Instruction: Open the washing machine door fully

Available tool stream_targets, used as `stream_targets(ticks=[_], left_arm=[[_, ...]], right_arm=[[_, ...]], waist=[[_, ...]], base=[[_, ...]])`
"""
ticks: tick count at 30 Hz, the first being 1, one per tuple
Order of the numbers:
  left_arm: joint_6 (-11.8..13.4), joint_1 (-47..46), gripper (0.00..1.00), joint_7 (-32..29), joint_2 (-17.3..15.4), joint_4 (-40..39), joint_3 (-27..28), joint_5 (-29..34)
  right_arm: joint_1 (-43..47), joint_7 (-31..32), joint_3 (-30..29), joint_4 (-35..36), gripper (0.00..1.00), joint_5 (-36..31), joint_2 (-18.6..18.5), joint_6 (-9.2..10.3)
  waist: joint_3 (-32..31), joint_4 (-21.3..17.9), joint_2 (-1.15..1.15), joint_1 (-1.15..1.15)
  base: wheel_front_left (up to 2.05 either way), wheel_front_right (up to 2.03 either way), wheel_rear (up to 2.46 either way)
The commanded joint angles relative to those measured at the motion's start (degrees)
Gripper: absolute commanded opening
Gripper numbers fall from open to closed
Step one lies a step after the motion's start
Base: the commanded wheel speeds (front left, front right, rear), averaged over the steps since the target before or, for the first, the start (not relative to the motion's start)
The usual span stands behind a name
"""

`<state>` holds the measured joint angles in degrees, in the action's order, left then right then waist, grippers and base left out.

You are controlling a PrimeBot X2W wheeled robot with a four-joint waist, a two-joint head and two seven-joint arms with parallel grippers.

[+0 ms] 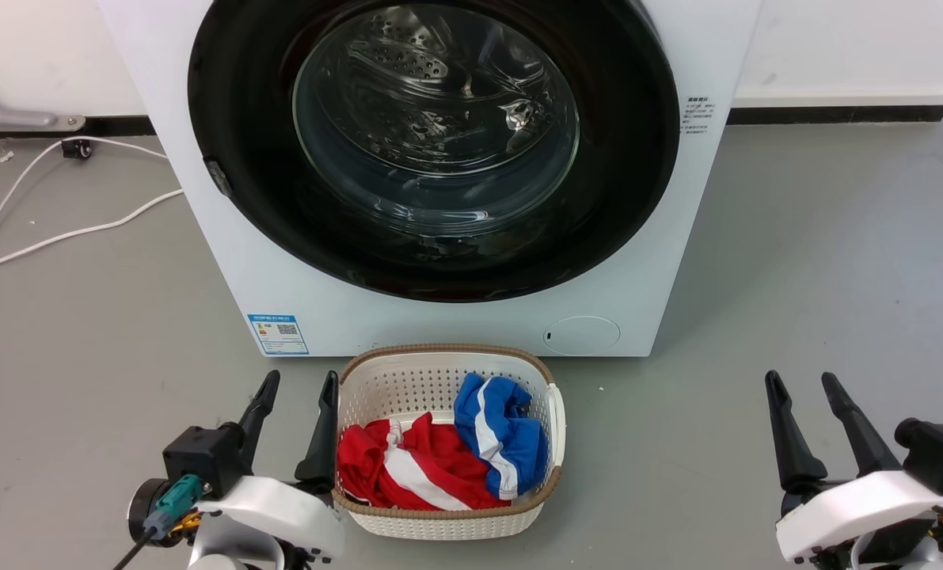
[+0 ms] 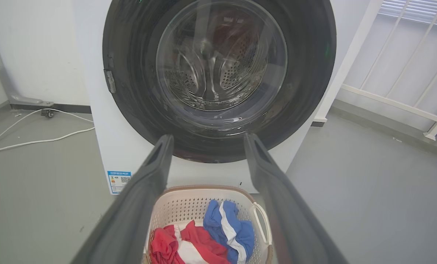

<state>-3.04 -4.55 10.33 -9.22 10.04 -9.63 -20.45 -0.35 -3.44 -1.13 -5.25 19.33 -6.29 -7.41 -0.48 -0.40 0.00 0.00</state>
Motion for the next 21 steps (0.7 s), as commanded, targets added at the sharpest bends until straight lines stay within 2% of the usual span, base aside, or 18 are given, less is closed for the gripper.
stream_targets(ticks=[1,21], left_arm=[[0.1,0.3,1.00,0.6,-0.5,-0.2,-0.3,1.1],[0.9,0.3,1.00,2.9,0.0,0.6,0.0,7.6]], right_arm=[[0.2,-0.2,0.0,0.7,1.00,-1.1,-0.1,-0.10],[1.4,-1.6,-0.7,2.3,1.00,-9.2,1.2,-0.11]], waist=[[0.0,0.0,0.00,0.00],[-0.2,-0.1,0.00,0.00]], base=[[0.00,0.00,0.00],[0.00,0.00,0.00]])
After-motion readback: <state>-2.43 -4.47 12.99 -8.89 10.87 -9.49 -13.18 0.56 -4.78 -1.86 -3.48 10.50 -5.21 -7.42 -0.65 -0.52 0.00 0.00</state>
